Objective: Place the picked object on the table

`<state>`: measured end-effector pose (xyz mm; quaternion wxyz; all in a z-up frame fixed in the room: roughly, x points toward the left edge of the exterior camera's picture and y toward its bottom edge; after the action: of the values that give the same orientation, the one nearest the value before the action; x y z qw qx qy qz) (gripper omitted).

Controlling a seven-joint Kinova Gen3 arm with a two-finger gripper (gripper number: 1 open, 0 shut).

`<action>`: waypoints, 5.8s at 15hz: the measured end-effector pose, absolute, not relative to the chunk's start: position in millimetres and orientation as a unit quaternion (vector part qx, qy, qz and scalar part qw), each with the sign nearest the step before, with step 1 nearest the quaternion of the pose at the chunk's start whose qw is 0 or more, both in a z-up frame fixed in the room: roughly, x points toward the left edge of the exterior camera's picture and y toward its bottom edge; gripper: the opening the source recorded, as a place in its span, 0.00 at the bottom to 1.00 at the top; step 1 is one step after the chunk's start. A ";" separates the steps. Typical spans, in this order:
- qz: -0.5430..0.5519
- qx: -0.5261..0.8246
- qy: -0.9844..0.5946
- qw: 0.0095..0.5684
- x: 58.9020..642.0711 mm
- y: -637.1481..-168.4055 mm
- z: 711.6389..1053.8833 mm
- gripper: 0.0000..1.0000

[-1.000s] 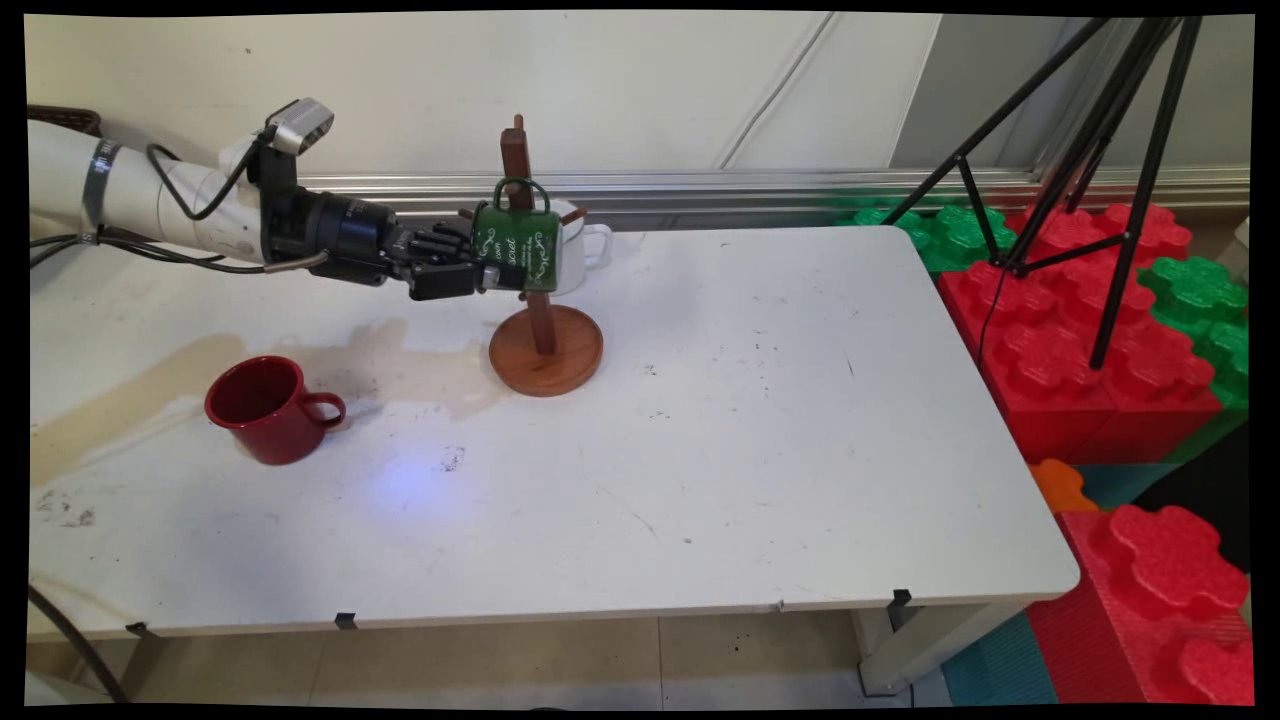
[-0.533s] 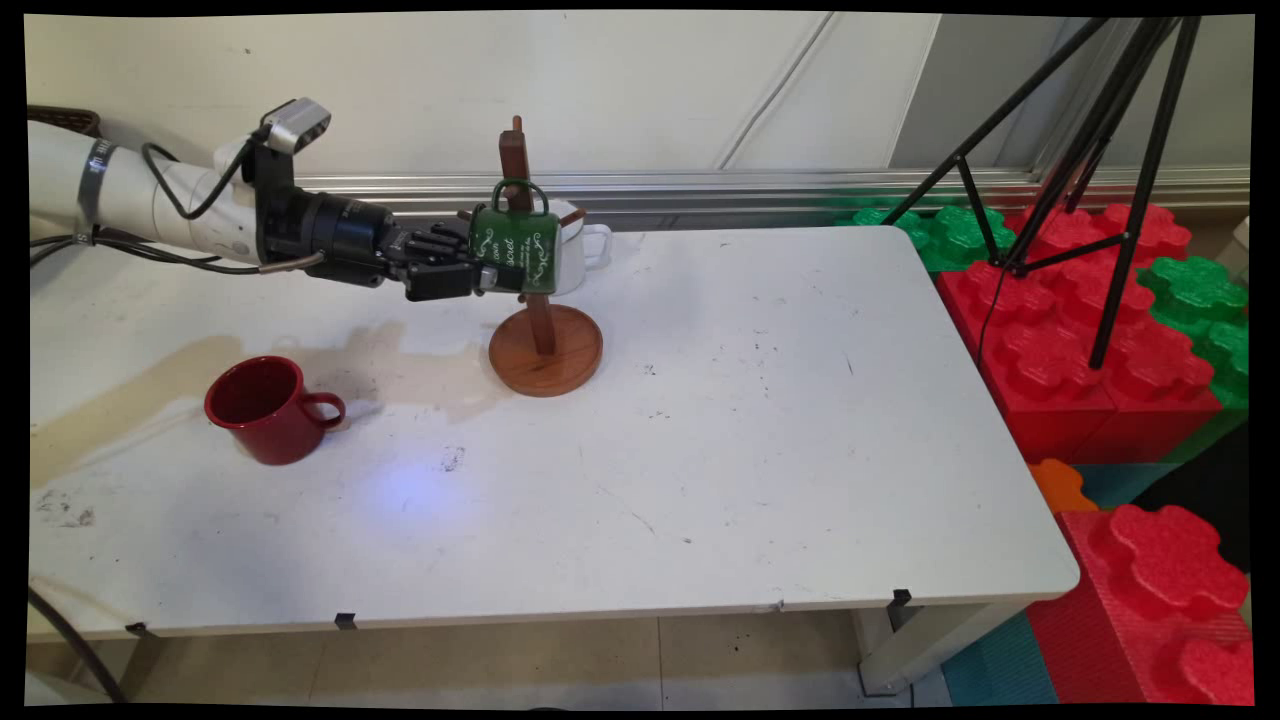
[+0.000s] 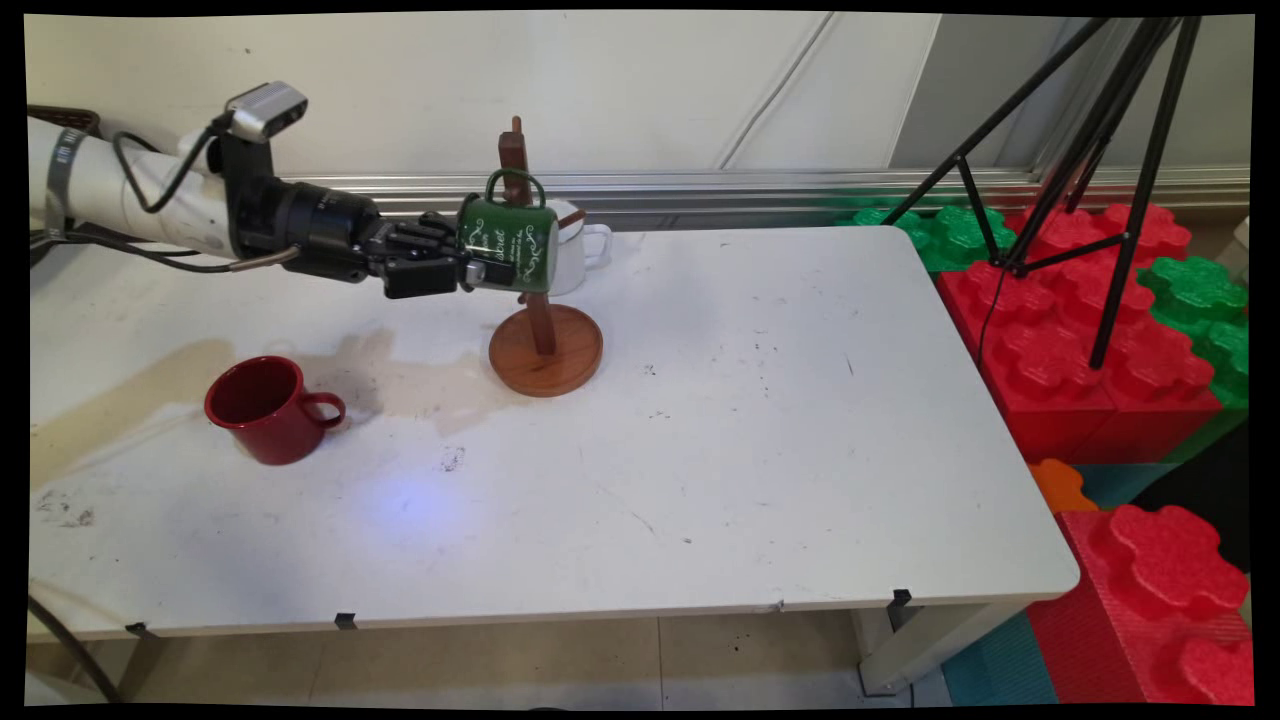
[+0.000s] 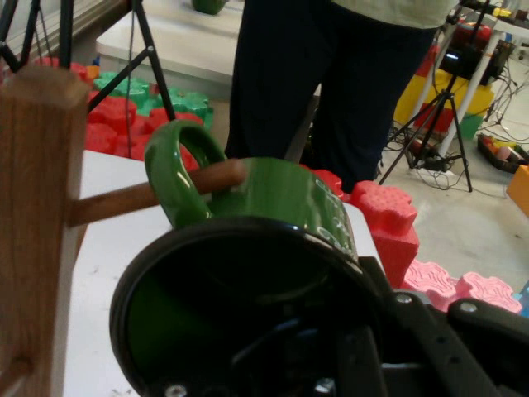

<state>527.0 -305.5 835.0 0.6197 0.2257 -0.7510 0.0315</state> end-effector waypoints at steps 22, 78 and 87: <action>0.055 0.147 -0.808 0.568 615.9 -242.0 870.6 0.00; 0.153 -0.037 -0.973 0.166 726.5 -291.5 791.1 0.00; 0.171 -0.055 -0.970 0.165 722.1 -303.4 799.3 1.00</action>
<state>722.1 -303.4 799.3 0.1646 -0.0545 -0.9700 0.1706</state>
